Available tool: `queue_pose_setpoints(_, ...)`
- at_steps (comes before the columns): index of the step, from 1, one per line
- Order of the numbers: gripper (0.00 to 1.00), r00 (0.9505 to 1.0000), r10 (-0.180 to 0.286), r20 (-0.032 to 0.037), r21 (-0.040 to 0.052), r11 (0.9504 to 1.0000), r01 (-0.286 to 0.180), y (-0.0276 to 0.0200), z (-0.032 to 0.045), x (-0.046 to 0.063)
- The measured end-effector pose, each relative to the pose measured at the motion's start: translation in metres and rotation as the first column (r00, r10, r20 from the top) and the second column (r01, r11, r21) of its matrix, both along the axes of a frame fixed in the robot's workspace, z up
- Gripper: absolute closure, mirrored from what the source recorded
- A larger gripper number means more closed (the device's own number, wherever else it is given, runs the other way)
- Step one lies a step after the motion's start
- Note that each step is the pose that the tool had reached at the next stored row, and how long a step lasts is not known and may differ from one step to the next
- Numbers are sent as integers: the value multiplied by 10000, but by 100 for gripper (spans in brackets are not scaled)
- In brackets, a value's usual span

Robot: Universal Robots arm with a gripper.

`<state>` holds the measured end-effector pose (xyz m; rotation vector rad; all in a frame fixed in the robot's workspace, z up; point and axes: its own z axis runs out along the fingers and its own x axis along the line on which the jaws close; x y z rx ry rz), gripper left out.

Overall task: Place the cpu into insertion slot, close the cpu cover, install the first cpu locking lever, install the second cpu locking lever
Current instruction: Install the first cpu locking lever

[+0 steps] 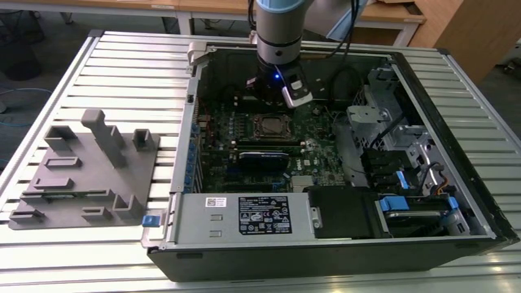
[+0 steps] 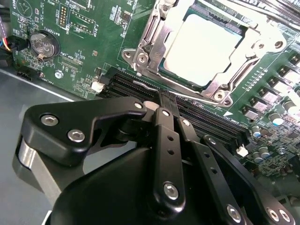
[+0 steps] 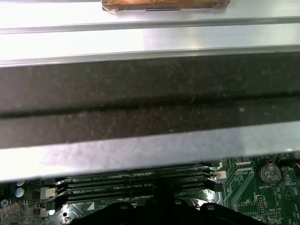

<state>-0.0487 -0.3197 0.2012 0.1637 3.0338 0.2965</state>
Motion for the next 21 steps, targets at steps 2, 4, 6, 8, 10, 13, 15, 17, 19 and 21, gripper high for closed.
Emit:
queue_pose_setpoints(2, 89, 10000, -14, 0, -24, 10000, 14, 2, -5, 1)
queue_pose_setpoints(4, 89, 10000, -18, 0, -48, 10000, 18, 11, -6, 1)
queue_pose_setpoints(6, 89, 10000, -17, 1, -51, 10000, 17, 16, -6, 2)
queue_pose_setpoints(8, 89, 10000, -16, 1, -50, 10000, 16, 17, -6, 2)
queue_pose_setpoints(10, 89, 10000, -32, 2, -59, 10000, 32, 18, -8, 2)
queue_pose_setpoints(13, 89, 9999, -112, 2, -101, 9999, 112, 18, -11, 2)
queue_pose_setpoints(15, 89, 9998, -206, 2, -117, 9997, 206, 18, -13, 2)
queue_pose_setpoints(17, 89, 9994, -334, 2, -132, 9994, 334, 19, -16, 2)
queue_pose_setpoints(19, 89, 9989, -472, 3, -154, 9988, 472, 19, -19, 2)
queue_pose_setpoints(21, 89, 9982, -608, 5, -179, 9980, 608, 19, -21, 2)
